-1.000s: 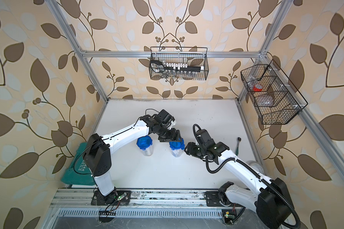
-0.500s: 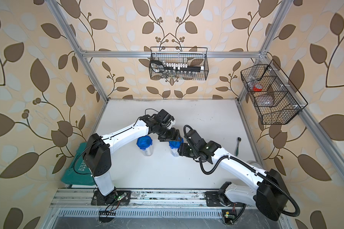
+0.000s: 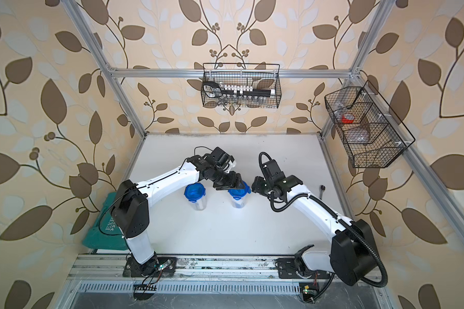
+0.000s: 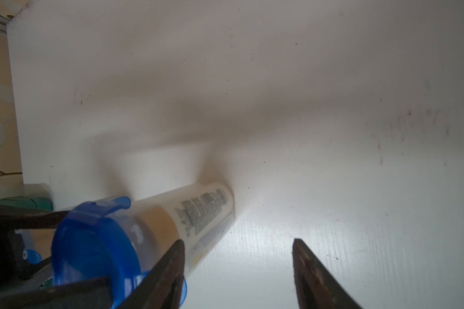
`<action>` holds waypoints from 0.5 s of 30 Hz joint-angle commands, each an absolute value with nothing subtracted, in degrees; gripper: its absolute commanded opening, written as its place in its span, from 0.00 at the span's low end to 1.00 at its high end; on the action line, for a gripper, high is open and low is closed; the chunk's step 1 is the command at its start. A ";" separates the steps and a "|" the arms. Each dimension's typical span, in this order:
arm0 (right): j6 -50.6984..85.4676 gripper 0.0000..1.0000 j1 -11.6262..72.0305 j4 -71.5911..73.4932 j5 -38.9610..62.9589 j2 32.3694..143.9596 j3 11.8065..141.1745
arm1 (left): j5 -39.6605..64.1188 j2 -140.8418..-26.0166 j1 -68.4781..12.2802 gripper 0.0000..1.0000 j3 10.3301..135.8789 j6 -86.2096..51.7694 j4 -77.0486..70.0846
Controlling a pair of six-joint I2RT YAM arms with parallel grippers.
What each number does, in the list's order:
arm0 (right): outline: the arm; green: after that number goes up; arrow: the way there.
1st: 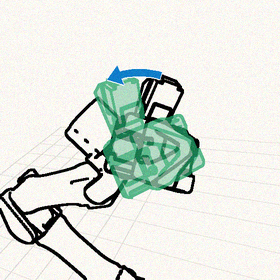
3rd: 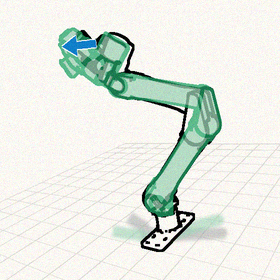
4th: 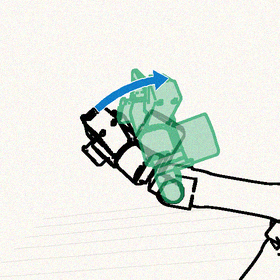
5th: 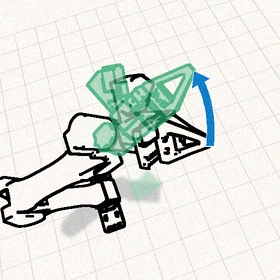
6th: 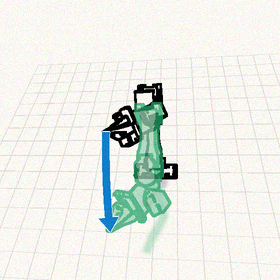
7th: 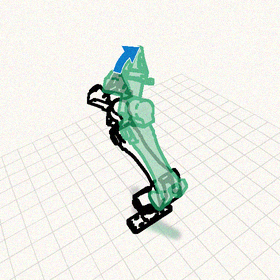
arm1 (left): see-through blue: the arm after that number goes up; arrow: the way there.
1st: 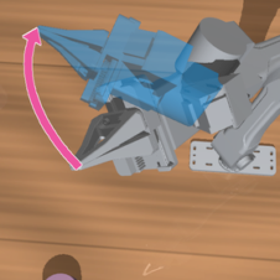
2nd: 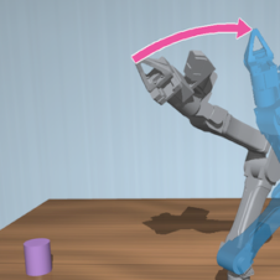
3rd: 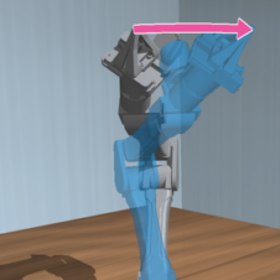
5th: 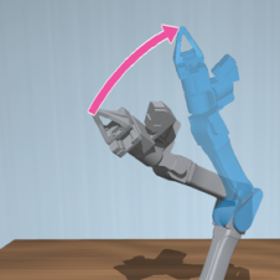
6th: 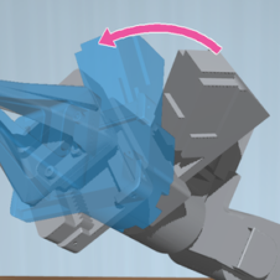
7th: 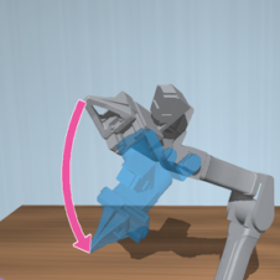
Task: Take out toiletry kits
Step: Adjust the container at the center of the board.
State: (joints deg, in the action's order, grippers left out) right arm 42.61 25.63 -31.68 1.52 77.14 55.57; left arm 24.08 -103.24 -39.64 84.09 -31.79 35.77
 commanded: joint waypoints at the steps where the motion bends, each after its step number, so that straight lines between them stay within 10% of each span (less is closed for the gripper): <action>1: 38.98 0.62 24.70 -33.45 3.92 79.65 58.95 | 25.54 -102.56 -39.56 0.74 82.11 -34.07 37.79; 15: 39.41 0.71 34.61 -41.37 -1.05 67.19 52.48 | 25.50 -100.24 -38.11 0.77 84.12 -37.97 37.37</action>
State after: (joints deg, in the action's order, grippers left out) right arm 38.63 32.80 -39.09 0.60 66.72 53.89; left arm 25.50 -103.11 -38.89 83.68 -38.02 35.59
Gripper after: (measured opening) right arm 0.703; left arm 0.767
